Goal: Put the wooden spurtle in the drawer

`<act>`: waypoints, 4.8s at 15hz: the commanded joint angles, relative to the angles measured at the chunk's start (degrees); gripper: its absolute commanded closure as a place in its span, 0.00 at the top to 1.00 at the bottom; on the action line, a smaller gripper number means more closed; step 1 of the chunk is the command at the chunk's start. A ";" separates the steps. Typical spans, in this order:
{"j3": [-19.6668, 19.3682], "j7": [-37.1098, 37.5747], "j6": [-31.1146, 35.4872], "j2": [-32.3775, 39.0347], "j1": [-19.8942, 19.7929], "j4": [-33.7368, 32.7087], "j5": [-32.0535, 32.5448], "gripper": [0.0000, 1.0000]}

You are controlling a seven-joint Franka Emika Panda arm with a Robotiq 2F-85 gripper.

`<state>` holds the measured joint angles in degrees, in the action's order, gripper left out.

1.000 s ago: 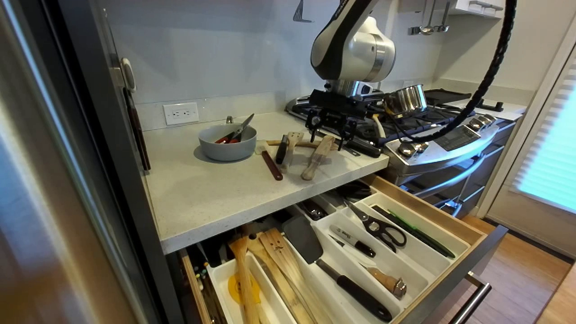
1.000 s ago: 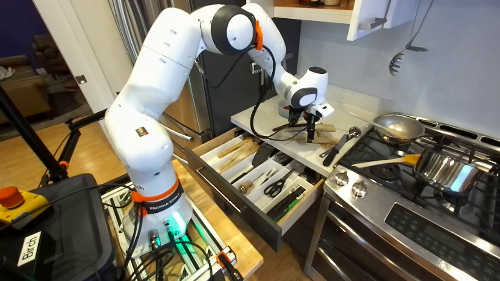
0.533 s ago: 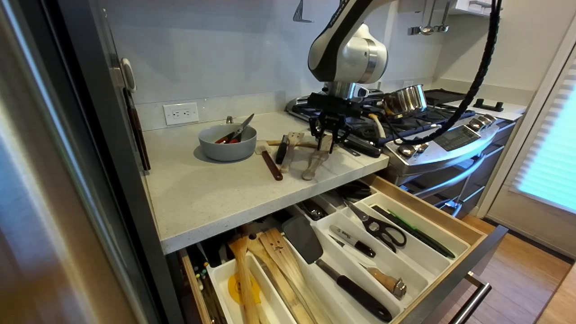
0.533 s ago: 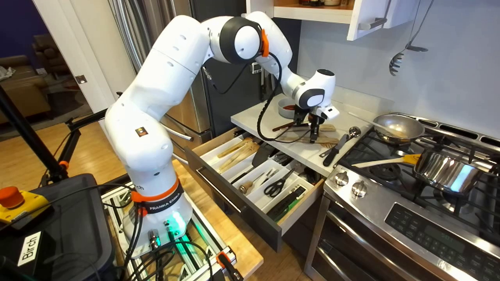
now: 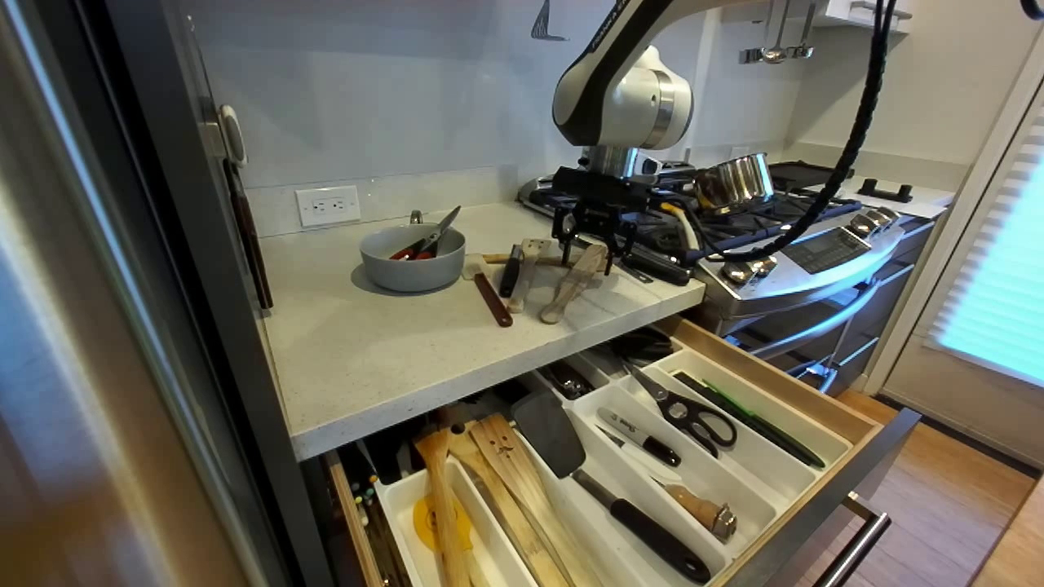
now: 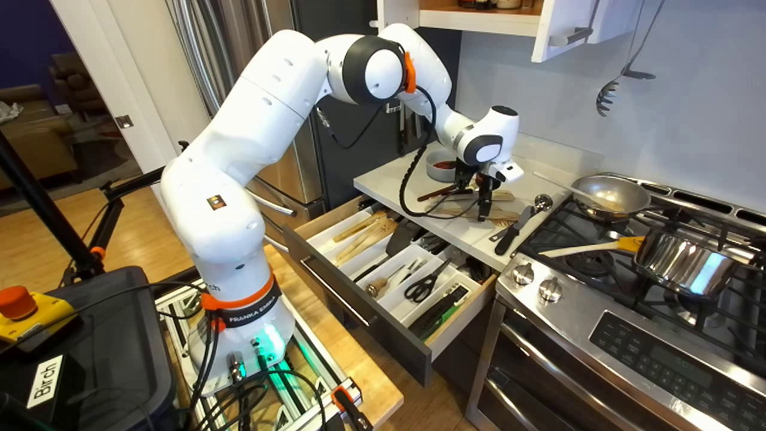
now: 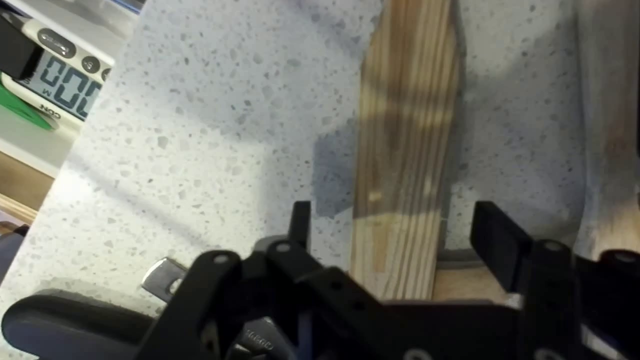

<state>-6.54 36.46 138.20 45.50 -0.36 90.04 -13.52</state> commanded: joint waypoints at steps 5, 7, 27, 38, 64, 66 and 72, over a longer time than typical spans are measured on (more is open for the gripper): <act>-0.15 1.38 -3.98 4.14 -0.47 -5.98 -0.10 0.61; -0.32 1.78 -4.69 5.43 -0.45 -7.52 0.10 0.50; 11.74 -35.23 -1.58 -28.84 -2.76 35.93 -9.89 0.21; 10.50 -43.36 -3.05 -31.36 -4.48 41.97 -14.86 0.21; 14.20 -36.18 -17.06 -3.80 11.61 21.01 3.95 0.21; 13.54 -34.90 -16.50 -3.35 12.84 19.77 7.16 0.21; 12.63 -31.47 -12.40 -2.07 15.12 17.71 12.57 0.21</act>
<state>7.05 2.52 123.66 42.02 13.30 109.06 -3.54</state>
